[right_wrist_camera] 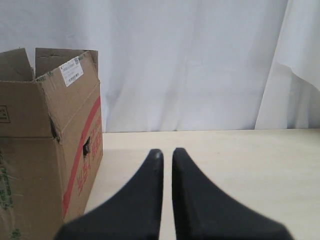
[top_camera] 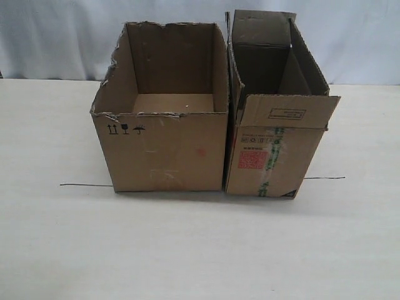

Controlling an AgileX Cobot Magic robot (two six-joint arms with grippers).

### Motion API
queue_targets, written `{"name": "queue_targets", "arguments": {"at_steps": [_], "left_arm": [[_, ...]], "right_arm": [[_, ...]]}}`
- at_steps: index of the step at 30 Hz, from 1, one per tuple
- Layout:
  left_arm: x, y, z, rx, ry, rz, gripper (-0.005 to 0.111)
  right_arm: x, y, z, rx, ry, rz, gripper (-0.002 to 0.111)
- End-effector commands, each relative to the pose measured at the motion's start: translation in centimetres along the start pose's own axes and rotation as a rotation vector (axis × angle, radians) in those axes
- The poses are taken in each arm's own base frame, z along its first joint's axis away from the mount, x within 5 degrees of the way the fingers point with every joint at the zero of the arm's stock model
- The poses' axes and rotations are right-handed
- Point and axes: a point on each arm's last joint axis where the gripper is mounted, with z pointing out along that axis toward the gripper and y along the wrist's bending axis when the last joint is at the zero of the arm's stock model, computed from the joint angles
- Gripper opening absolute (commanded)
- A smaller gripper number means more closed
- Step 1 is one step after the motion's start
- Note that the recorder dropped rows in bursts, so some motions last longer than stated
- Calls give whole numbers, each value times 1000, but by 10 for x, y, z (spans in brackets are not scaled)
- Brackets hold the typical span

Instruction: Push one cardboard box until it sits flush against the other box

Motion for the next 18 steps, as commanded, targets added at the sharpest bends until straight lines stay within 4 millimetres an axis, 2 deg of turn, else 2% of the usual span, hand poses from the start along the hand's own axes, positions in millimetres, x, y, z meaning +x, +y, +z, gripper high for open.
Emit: {"name": "queue_targets", "arguments": {"at_steps": [1, 4, 8, 11, 18], "left_arm": [[11, 2, -17, -70, 49, 48, 0], [12, 2, -28, -124, 101, 107, 0], [1, -2, -49, -170, -4, 89, 0], [0, -3, -61, -202, -24, 87, 0], [3, -6, -77, -160, -30, 78, 0]], "right_arm": [[1, 0, 0, -2, -1, -4, 5], [1, 0, 0, -2, -1, -4, 5], [1, 0, 0, -2, -1, -4, 5], [1, 0, 0, -2, -1, -4, 5], [1, 0, 0, -2, -1, -4, 5]]}}
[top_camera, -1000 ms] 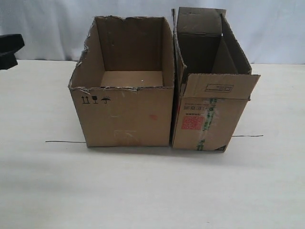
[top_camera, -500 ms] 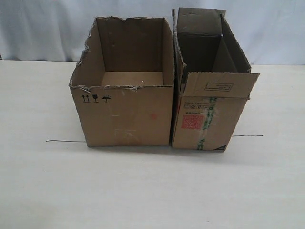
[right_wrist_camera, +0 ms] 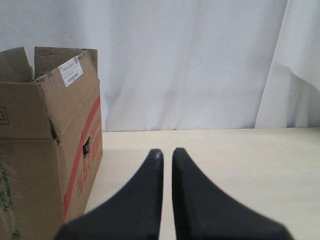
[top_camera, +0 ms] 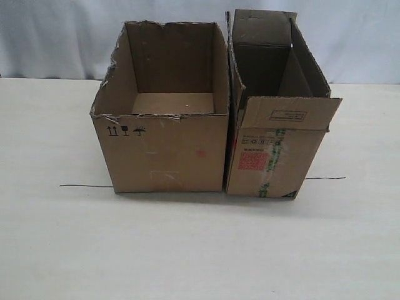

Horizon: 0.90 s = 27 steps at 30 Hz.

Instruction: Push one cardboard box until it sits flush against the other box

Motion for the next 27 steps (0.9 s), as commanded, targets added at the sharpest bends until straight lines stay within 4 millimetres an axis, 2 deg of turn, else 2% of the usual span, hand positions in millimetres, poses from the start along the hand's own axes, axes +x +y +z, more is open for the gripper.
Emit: {"name": "queue_targets", "arguments": {"at_steps": [1, 17, 22, 24, 27], "left_arm": [[7, 3, -6, -1, 55, -21, 0], [9, 3, -6, 5, 75, -32, 0], [12, 2, -7, 11, 113, -128, 0], [14, 0, -7, 38, 138, -13, 0], [18, -1, -8, 42, 175, -19, 0]], "right_arm": [[1, 0, 0, -2, -1, -4, 5], [1, 0, 0, -2, -1, -4, 5], [1, 0, 0, -2, -1, -4, 5], [1, 0, 0, -2, -1, -4, 5], [1, 0, 0, -2, -1, -4, 5]]}}
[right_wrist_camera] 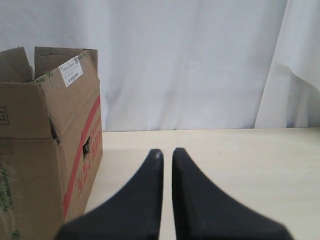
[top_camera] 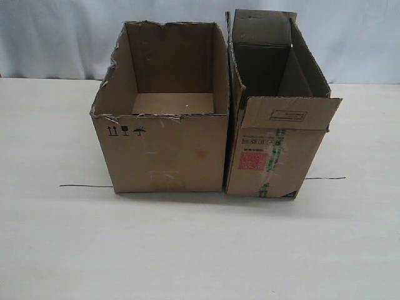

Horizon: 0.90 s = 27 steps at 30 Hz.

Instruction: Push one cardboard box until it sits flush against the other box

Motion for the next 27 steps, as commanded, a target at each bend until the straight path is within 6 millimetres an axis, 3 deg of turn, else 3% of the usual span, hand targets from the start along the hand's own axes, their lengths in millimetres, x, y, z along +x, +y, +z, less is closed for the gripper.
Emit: {"name": "queue_targets", "arguments": {"at_steps": [1, 24, 27], "left_arm": [[3, 0, 0, 9, 26, -4, 0], [2, 0, 0, 0, 17, 3, 0], [3, 1, 0, -6, 24, 66, 0]], "right_arm": [[1, 0, 0, -2, -1, -4, 5], [1, 0, 0, -2, -1, -4, 5], [1, 0, 0, -2, -1, -4, 5]]}}
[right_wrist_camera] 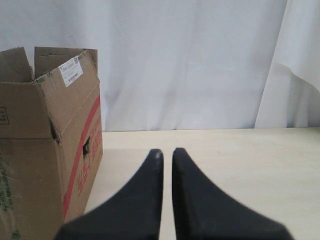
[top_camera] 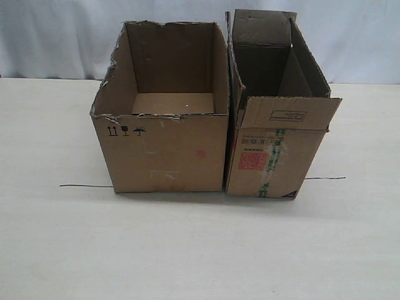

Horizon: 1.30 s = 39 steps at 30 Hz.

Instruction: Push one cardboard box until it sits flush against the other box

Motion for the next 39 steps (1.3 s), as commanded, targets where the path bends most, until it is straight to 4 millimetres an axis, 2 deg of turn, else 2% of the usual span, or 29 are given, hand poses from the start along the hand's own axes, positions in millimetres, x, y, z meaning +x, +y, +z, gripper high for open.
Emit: {"name": "queue_targets", "arguments": {"at_steps": [1, 8, 39], "left_arm": [[2, 1, 0, -2, 17, 67, 0], [4, 2, 0, -14, 39, 154, 0], [4, 2, 0, -14, 35, 151, 0]], "right_arm": [[1, 0, 0, -2, -1, -4, 5], [1, 0, 0, -2, -1, -4, 5], [1, 0, 0, -2, -1, -4, 5]]}}
